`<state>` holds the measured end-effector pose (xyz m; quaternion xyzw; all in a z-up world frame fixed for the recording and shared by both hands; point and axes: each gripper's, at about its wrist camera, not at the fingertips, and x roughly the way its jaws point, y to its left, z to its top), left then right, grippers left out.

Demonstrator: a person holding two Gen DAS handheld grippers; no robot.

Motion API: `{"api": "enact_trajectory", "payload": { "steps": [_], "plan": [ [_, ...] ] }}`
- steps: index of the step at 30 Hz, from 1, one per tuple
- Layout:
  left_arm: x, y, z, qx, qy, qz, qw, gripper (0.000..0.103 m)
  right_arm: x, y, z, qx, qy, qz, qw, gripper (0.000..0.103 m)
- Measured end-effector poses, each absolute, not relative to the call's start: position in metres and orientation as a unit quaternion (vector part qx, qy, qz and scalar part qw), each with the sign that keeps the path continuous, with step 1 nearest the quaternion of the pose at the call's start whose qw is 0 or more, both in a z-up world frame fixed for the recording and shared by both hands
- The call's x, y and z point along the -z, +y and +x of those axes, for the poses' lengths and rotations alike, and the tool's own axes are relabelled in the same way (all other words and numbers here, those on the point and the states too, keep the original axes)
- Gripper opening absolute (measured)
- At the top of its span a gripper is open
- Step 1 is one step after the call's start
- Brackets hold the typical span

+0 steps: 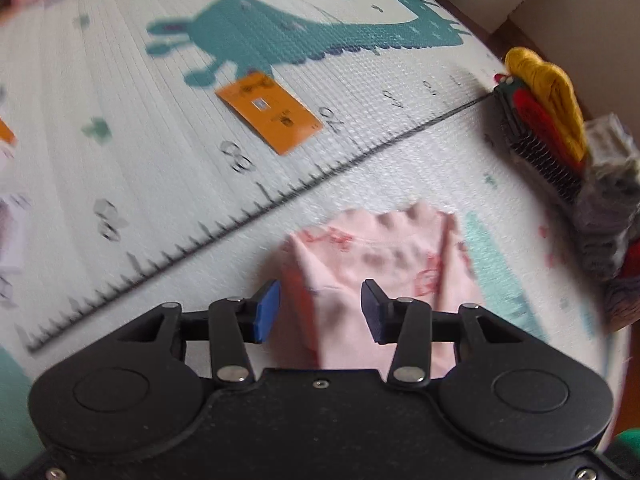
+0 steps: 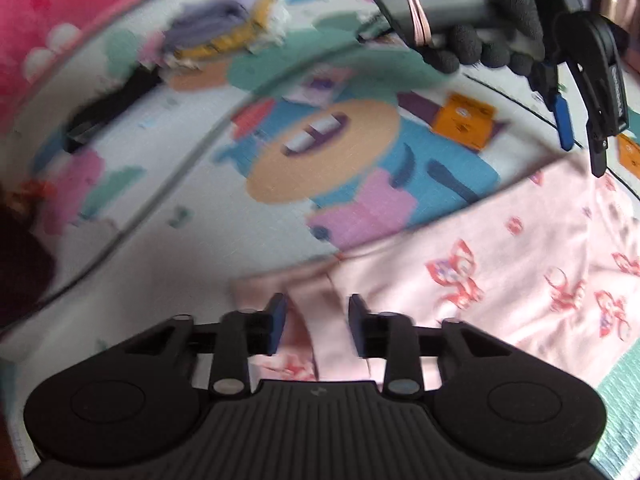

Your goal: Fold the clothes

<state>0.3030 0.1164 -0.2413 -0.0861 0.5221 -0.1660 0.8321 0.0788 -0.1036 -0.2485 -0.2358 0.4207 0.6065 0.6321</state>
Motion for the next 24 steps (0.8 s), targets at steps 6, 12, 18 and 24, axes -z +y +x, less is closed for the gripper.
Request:
{"api": "enact_trajectory", "payload": {
  "steps": [6, 12, 18, 24],
  "plan": [
    [0.228, 0.108, 0.268, 0.21, 0.503, 0.016, 0.838, 0.043, 0.249, -0.123, 0.081, -0.605, 0.409, -0.253, 0.634, 0.035],
    [0.237, 0.093, 0.22, 0.262, 0.509, 0.057, 0.818, 0.041, 0.264, -0.122, 0.063, -0.619, 0.372, -0.302, 0.623, 0.033],
    [0.251, 0.087, 0.209, 0.264, 0.52, 0.058, 0.81, 0.034, 0.275, -0.1, 0.061, -0.623, 0.392, -0.3, 0.607, 0.036],
    [0.242, 0.086, 0.21, 0.272, 0.5, 0.042, 0.821, 0.034, 0.257, -0.105, 0.073, -0.618, 0.385, -0.283, 0.624, 0.035]
  ]
}}
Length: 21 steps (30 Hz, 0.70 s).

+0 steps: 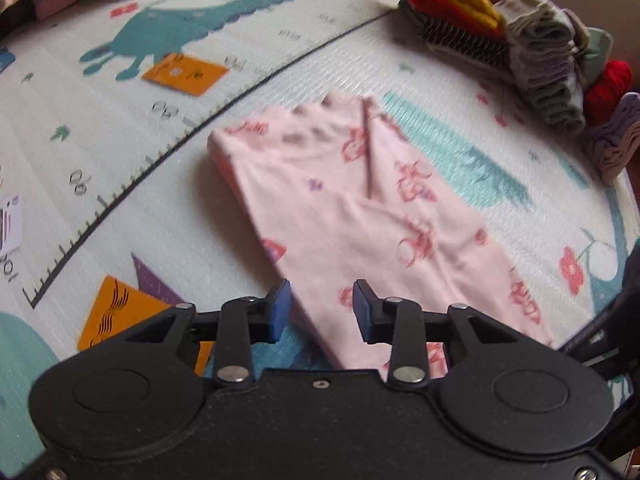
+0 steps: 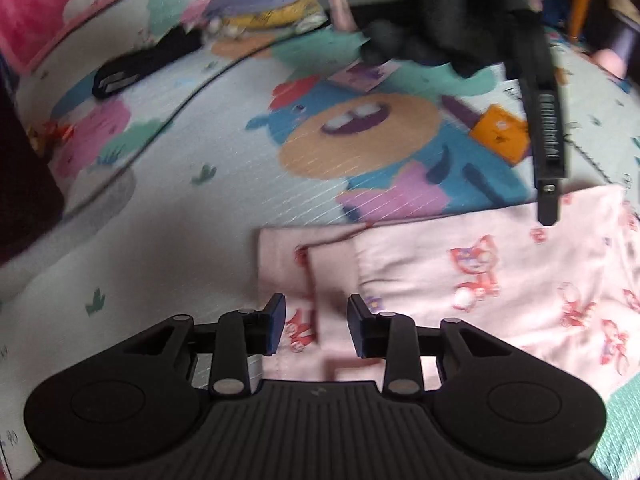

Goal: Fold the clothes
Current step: 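Open both grippers and smooth the folded pink shirt flat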

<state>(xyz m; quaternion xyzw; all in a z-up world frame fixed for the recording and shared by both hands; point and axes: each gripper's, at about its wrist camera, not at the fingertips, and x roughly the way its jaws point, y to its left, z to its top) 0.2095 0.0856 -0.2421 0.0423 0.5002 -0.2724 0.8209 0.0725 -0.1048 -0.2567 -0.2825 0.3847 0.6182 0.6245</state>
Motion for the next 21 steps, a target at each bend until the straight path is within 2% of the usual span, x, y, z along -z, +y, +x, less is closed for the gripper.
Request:
{"api": "enact_trajectory", "payload": {
  "steps": [3, 6, 15, 21],
  "plan": [
    [0.244, 0.076, 0.199, 0.296, 0.498, 0.062, 0.813, 0.034, 0.27, -0.108, 0.079, -0.602, 0.414, -0.292, 0.617, 0.04],
    [0.257, 0.061, 0.186, 0.31, 0.512, 0.089, 0.796, 0.034, 0.276, -0.116, 0.074, -0.625, 0.393, -0.318, 0.595, 0.05],
    [0.252, 0.045, 0.162, 0.334, 0.509, 0.087, 0.789, 0.034, 0.264, -0.154, 0.072, -0.629, 0.442, -0.301, 0.564, 0.051],
    [0.233, 0.065, 0.189, 0.275, 0.475, 0.041, 0.835, 0.034, 0.248, -0.161, 0.105, -0.609, 0.437, -0.251, 0.613, 0.048]
  ]
}}
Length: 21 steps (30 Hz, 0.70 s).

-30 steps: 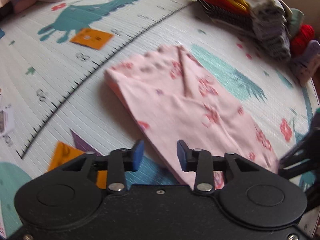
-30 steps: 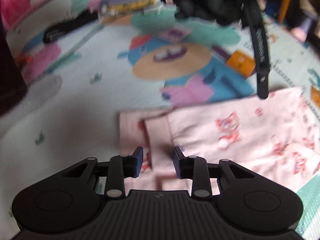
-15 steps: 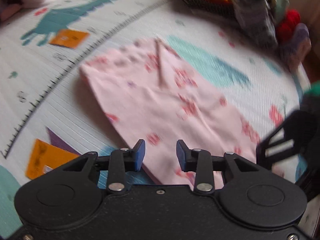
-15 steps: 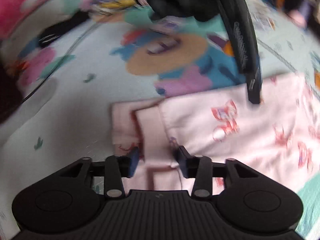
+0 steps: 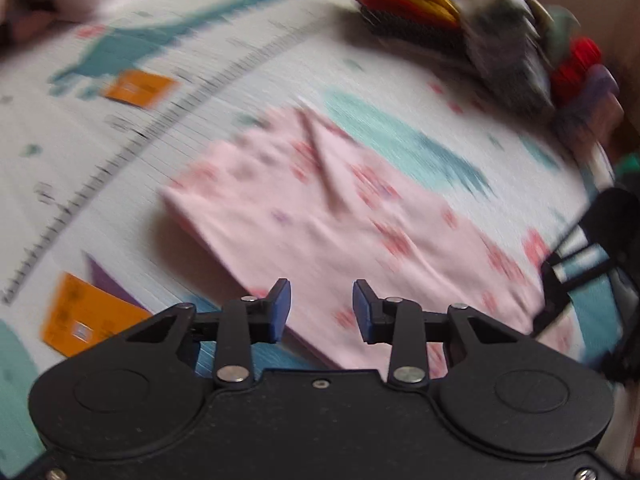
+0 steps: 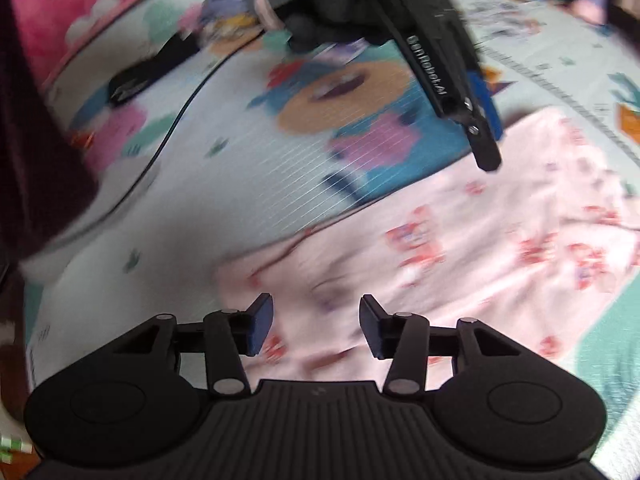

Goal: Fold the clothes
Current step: 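Open both grippers and smooth the folded pink shirt flat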

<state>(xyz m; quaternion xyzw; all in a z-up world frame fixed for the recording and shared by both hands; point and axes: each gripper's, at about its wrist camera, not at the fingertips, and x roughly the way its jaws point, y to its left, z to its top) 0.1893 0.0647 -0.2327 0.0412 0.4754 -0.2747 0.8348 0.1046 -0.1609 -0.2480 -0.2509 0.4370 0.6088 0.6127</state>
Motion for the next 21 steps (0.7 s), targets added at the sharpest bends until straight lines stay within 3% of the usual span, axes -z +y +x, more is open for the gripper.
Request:
{"api": "enact_trajectory", "payload": {
  "steps": [8, 17, 21],
  "plan": [
    [0.249, 0.066, 0.245, 0.234, 0.475, 0.04, 0.847, 0.034, 0.253, -0.142, 0.16, -0.538, 0.412, -0.225, 0.701, 0.046],
    [0.235, 0.073, 0.255, 0.247, 0.455, 0.056, 0.854, 0.029, 0.262, -0.137, 0.166, -0.509, 0.401, -0.243, 0.722, 0.046],
    [0.245, 0.077, 0.258, 0.22, 0.462, 0.06, 0.857, 0.029, 0.278, -0.13, 0.175, -0.491, 0.44, -0.242, 0.712, 0.049]
  ]
}}
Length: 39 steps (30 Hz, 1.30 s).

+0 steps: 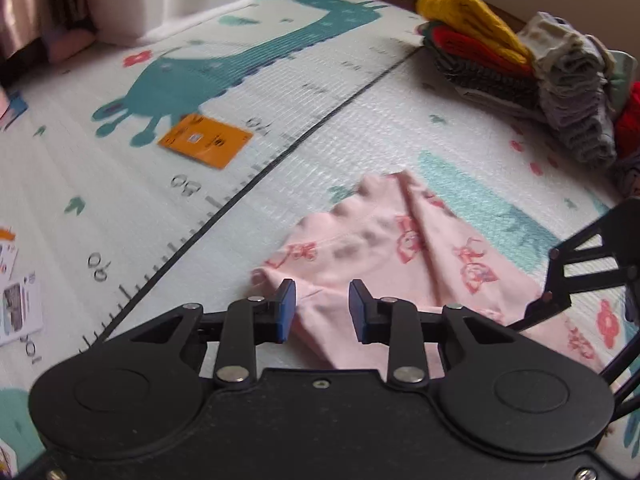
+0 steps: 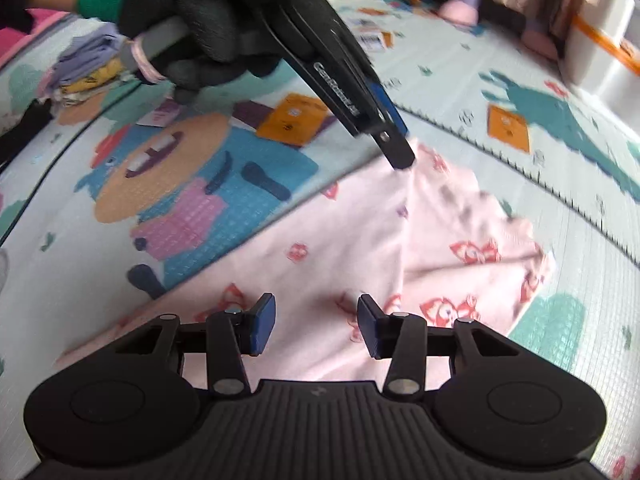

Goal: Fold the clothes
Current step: 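Open both grippers and smooth the folded pink shirt flat, then grasp the collar tag with the right gripper while the left gripper grasps the shirt edge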

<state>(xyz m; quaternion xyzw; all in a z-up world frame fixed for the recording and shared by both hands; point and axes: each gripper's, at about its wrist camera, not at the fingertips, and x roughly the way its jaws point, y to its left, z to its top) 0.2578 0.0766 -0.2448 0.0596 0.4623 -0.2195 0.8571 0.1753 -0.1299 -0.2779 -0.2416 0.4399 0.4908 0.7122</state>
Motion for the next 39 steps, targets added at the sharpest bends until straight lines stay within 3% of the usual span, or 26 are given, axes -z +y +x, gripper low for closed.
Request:
{"api": "enact_trajectory", "payload": {
  "steps": [3, 5, 22, 25, 39],
  "plan": [
    [0.26, 0.07, 0.267, 0.198, 0.491, 0.082, 0.844, 0.032, 0.28, -0.124, 0.172, -0.493, 0.438, -0.261, 0.705, 0.055],
    [0.253, 0.073, 0.266, 0.203, 0.486, 0.078, 0.846, 0.032, 0.271, -0.13, 0.176, -0.502, 0.436, -0.24, 0.708, 0.05],
    [0.251, 0.126, 0.276, 0.192, 0.491, -0.039, 0.849, 0.033, 0.263, -0.208, 0.311, -0.336, 0.48, -0.038, 0.81, 0.047],
    [0.253, 0.124, 0.28, 0.211, 0.488, -0.037, 0.846, 0.033, 0.27, -0.211, 0.327, -0.332, 0.478, -0.038, 0.812, 0.043],
    [0.261, 0.124, 0.302, 0.266, 0.487, -0.042, 0.831, 0.033, 0.282, -0.204, 0.352, -0.385, 0.473, -0.06, 0.791, 0.043]
  ]
}}
